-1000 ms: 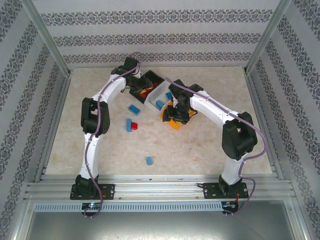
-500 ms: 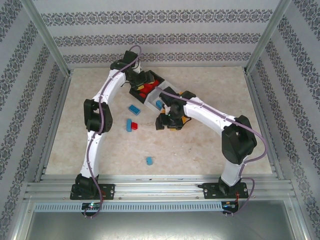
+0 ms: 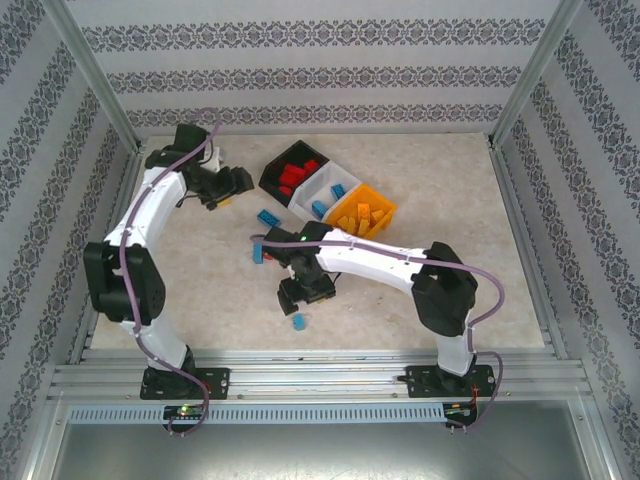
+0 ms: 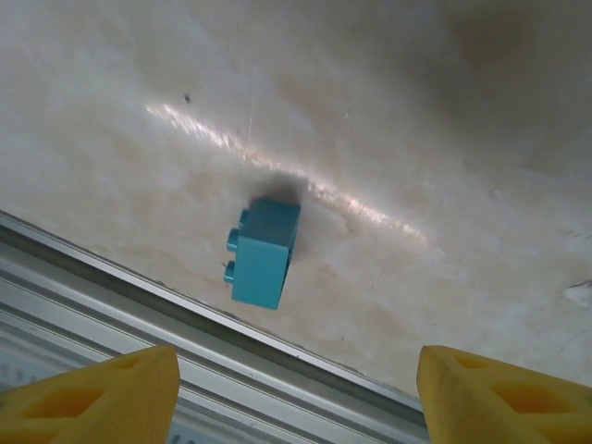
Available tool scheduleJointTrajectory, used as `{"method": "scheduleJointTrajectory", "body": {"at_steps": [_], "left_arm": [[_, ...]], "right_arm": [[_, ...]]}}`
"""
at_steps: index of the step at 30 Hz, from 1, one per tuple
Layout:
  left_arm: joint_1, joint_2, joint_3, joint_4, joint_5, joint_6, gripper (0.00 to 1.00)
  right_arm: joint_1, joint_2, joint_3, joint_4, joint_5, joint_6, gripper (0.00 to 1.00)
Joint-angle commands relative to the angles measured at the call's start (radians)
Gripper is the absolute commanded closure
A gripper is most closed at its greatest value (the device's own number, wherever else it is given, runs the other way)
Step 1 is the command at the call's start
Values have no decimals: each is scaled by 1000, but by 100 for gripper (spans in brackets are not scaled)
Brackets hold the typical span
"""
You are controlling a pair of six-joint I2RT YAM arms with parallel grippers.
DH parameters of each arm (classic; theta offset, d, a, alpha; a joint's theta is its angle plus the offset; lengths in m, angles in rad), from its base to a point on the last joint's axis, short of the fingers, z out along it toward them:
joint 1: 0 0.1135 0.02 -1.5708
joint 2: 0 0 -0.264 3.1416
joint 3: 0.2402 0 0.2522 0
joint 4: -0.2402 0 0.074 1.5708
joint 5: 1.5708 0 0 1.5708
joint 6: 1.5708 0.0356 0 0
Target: Sort the legos into containers by color
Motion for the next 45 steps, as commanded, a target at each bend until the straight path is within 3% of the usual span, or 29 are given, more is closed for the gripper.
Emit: {"method": "scheduleJointTrajectory", "body": {"at_steps": [1, 6, 15, 18, 22, 28, 37, 45], "left_arm": [[37, -52, -118, 26, 1, 65, 29], [87, -99, -222, 43, 41, 62, 29], [102, -57, -224, 29, 62, 80, 29], [102, -47, -220, 29, 66, 81, 29], [102, -38, -217, 25, 70, 81, 29], [104, -14, -177, 2, 65, 97, 29], [91, -6, -161, -14, 57, 125, 24], [36, -28, -187, -44, 35, 162, 21]], "right_arm": [[21, 43, 15, -34, 37, 4, 30], [53, 111, 26, 3, 11, 17, 31], [62, 196, 38, 46, 10, 17, 37], [61, 206, 38, 57, 16, 11, 45], [54, 202, 38, 62, 25, 7, 67], [26, 169, 47, 31, 50, -5, 70], [-201, 54, 145, 12, 43, -30, 70], [-465, 207, 532, -19, -32, -25, 70]]}}
